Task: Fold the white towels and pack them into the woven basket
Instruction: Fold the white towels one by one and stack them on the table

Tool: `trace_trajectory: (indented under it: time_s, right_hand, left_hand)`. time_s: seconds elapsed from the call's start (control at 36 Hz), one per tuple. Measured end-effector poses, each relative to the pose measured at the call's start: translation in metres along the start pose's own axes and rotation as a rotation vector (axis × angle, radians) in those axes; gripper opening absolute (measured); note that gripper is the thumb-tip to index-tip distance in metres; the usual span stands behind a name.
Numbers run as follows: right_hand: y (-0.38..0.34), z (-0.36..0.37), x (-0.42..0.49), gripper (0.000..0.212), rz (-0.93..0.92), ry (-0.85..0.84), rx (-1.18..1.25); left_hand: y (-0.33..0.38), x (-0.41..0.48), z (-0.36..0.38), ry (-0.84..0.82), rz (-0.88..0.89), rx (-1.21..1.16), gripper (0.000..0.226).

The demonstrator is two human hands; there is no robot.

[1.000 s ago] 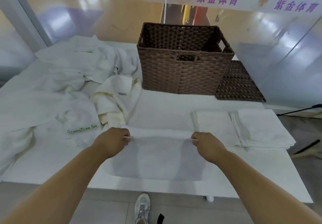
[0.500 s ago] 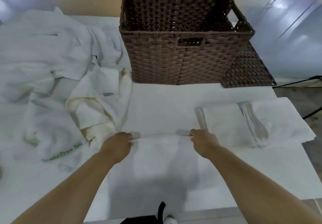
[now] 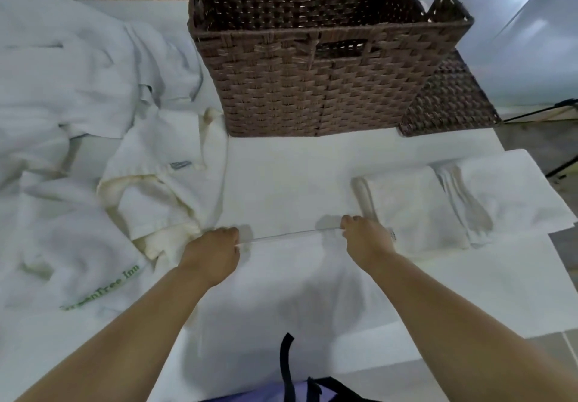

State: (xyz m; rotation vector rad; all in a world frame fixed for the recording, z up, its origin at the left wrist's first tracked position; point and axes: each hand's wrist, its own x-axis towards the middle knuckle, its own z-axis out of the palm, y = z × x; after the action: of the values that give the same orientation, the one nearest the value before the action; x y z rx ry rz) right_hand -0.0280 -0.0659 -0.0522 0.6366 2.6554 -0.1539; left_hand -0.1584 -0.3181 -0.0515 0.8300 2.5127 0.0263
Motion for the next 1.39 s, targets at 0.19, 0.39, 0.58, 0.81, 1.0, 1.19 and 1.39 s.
trace_trajectory:
  time_s: [0.19, 0.39, 0.58, 0.81, 1.0, 1.19, 1.39]
  right_hand:
    - [-0.010, -0.002, -0.039, 0.032, -0.142, 0.281, -0.036]
    - [-0.020, 0.023, -0.069, 0.037, -0.169, -0.172, 0.017]
    - [-0.051, 0.025, -0.048, 0.064, -0.264, -0.271, -0.039]
    - [-0.068, 0.004, 0.010, 0.082, -0.243, -0.164, -0.186]
    - [-0.059, -0.014, 0.019, 0.060, -0.146, -0.009, -0.070]
    - [-0.042, 0.000, -0.028, 0.053, 0.082, 0.028, 0.220]
    - [-0.039, 0.017, -0.039, 0.055, 0.352, -0.085, 0.492]
  left_hand:
    - [0.016, 0.003, 0.013, 0.034, 0.253, -0.049, 0.048]
    - [0.016, 0.004, 0.025, -0.007, 0.396, 0.047, 0.048]
    - [-0.004, -0.005, 0.019, -0.049, 0.235, 0.069, 0.034]
    - [-0.017, -0.011, 0.012, -0.079, 0.132, -0.015, 0.030]
    - [0.000, -0.005, 0.014, -0.095, 0.150, -0.099, 0.024]
    - [0.014, 0.003, 0.016, 0.059, -0.051, -0.334, 0.031]
    - [0.029, 0.011, 0.018, 0.043, -0.249, -0.399, 0.044]
